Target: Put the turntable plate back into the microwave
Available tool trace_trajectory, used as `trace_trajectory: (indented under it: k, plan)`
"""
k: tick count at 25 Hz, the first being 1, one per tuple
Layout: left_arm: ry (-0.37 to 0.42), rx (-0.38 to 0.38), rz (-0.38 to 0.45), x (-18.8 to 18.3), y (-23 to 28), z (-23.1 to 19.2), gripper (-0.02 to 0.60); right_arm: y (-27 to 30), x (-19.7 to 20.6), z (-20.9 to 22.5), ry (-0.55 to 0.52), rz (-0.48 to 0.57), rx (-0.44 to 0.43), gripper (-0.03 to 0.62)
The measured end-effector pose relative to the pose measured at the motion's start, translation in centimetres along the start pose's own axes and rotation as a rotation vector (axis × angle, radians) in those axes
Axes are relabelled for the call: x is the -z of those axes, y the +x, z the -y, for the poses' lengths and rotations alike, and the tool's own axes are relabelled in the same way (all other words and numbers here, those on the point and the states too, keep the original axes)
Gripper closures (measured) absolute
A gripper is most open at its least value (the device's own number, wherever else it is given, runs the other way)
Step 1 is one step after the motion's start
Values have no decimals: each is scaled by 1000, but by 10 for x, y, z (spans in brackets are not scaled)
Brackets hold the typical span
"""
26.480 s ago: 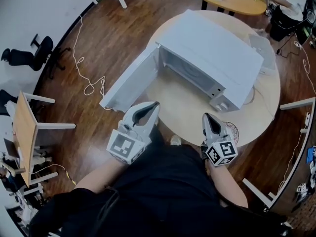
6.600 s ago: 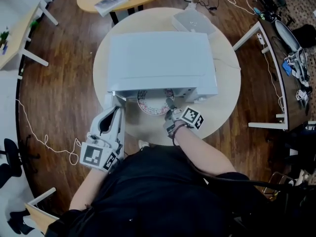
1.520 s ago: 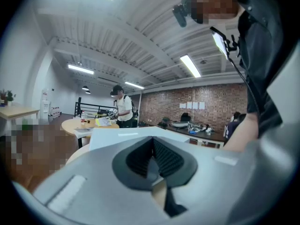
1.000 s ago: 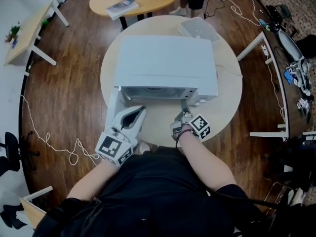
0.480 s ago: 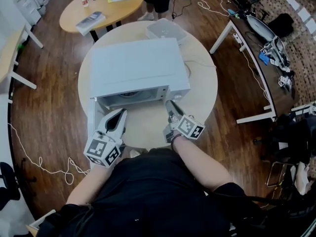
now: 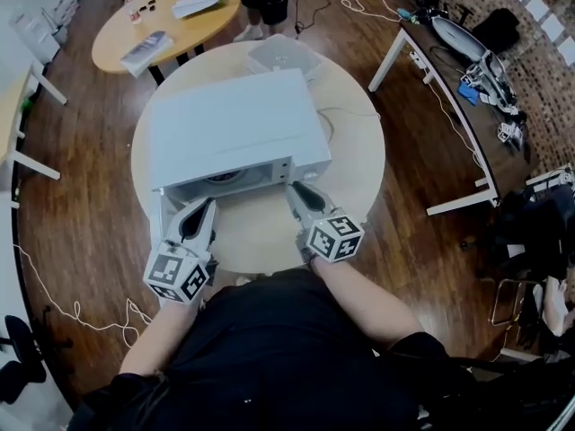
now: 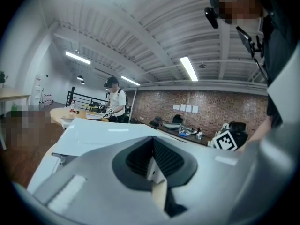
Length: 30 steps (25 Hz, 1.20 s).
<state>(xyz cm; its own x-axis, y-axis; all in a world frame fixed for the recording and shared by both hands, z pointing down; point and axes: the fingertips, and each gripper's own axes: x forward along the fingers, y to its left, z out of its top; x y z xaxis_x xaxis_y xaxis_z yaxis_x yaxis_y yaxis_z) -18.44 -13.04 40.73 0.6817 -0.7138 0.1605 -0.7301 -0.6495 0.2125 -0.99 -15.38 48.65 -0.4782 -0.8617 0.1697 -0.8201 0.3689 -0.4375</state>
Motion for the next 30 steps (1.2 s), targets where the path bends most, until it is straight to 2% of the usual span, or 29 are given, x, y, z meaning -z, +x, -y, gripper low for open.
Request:
trace_trajectory:
  k: [4,8,12,15,30]
  plan:
    - [6,13,-6,-1,6,1,575,-6,-8,-12,-103,6,-33,517]
    - [6,22,-9,-1,10,3,575,-14,-6,-14,-185,3,-27,517]
    - [18,28,-4,-5,12,4,575,-18,8,-14,-209,-36,-31,523]
    - [15,41,-13,-3,16,6,575,-20,17,-14,-220,-57,-37,591]
    - [-3,37,-22,0,24,-3,575,-5,33,-4,-252,-99,-29,592]
